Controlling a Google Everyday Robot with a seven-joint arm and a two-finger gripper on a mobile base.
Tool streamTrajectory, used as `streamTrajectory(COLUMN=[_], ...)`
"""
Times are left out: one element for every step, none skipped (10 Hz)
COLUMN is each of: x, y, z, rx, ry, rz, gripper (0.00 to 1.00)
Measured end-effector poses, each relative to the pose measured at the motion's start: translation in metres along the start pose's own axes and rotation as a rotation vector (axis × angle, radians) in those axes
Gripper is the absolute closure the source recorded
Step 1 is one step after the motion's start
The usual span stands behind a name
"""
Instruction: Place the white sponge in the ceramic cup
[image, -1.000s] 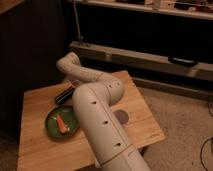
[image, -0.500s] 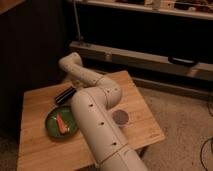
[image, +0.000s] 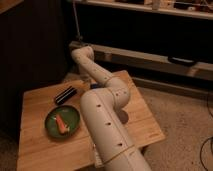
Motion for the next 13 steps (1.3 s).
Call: streamTrajectory(x=[0.005, -0.005, -0.017, -0.026, -0.034, -0.046, -0.056, -0.063, -0.082, -0.100, -0.109, -0.126, -0.148], y=[-0.002, 0.001, 0.002, -0.001, -0.003, -0.005, -0.008, -0.014, -0.021, -0.027, -0.033, -0.043, -0.053], z=[0.001, -0.004, -0.013, -0.023, -0.032, -0.044, -0.054, -0.066, -0.089, -0.110, -0.130, -0.159, -0.183], rx=[0.014, 0.018, 0.022, 0.028, 0.030, 0.031, 0.033, 0.036, 0.034, 0.033, 0.035, 0.032, 0.029], ry=[0.025, 0.064, 0.098, 0.134, 0.169, 0.214, 0.254, 0.310, 0.384, 0.435, 0.481, 0.548, 0.608], rz=[0.007, 0.031, 0.052, 0.064, 0.078, 0.098, 0.116, 0.130, 0.151, 0.171, 0.174, 0.180, 0.189], gripper=[1.00, 1.00, 1.00, 1.00, 1.00, 1.00, 1.00, 1.00, 1.00, 1.00, 1.00, 1.00, 1.00])
